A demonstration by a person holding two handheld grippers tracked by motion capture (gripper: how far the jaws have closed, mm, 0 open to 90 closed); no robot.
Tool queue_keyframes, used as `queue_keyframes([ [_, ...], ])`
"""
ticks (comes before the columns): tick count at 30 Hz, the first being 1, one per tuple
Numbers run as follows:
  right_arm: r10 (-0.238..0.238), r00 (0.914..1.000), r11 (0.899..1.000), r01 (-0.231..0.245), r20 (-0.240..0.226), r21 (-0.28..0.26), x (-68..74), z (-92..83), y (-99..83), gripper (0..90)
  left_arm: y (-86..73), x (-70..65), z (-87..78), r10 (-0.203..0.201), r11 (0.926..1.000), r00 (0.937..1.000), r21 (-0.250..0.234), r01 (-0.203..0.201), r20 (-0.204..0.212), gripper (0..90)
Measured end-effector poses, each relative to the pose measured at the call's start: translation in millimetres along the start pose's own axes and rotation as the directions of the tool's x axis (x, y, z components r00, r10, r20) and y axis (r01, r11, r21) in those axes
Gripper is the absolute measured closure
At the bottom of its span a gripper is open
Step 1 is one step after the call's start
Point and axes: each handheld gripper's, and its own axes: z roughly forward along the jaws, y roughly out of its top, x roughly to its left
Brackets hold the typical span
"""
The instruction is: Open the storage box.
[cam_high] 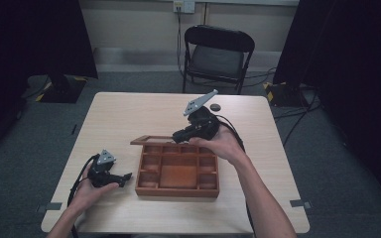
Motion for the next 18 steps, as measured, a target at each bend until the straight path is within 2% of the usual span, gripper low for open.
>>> queue_keyframes([
  [18, 0.005, 1.0, 1.0, -0.005, -0.001, -0.001, 0.8, 0.3, -1.1, 83.7, 0.0, 0.1, -0.1, 0.001, 1.0, 1.0, 0.0, -0.001, 0.0, 5.9],
])
